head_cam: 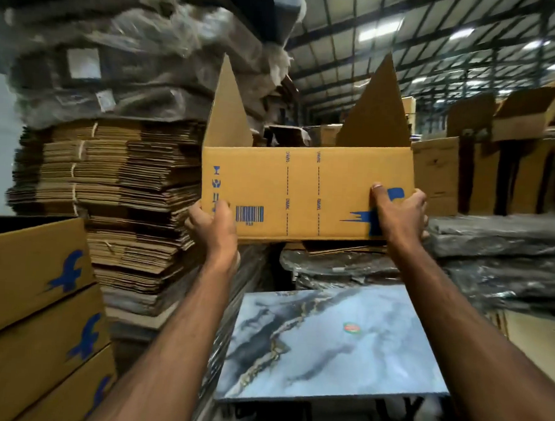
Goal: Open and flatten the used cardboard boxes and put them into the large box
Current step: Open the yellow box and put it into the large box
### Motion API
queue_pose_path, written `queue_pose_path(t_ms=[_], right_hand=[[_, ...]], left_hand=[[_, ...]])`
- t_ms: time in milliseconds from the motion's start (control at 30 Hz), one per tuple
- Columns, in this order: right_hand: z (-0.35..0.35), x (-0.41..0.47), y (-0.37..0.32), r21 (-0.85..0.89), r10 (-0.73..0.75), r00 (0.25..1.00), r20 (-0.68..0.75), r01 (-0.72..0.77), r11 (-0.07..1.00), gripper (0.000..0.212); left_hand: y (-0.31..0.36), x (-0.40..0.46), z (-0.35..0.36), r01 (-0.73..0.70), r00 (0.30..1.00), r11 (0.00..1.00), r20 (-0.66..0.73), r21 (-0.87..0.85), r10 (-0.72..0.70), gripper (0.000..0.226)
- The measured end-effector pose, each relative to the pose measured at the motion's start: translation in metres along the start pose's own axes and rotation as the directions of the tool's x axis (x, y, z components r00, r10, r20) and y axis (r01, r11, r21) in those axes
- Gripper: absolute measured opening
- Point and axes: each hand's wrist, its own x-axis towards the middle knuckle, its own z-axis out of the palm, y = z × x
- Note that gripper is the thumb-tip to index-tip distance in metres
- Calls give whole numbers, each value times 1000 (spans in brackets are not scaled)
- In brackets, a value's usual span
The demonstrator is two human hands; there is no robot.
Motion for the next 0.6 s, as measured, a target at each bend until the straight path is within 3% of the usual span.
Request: queue_pose_path(t_ms=[67, 167, 300, 500, 600], right_hand=[[1, 7, 29, -50, 32, 999, 11, -32, 998, 89], [10, 16, 72, -120, 106, 994, 21, -103, 987, 85], [27, 30, 134, -186, 216, 974, 65, -200, 962, 82], [49, 59, 220, -305, 354, 925, 134, -302, 903, 78], [55, 76, 253, -357, 382, 908, 173, -303, 883, 71]], left_hand=[[-29, -6, 9, 63, 998, 998, 30, 12, -63, 56], [-78, -10, 23, 157, 988, 986, -19, 52, -156, 56], [-136, -17, 41, 231, 972, 963, -83, 142, -221, 38], [-221, -30, 73, 330, 942, 925, -126, 186, -310, 35], [-271, -27, 86, 369, 927, 908, -155, 197, -343, 50]])
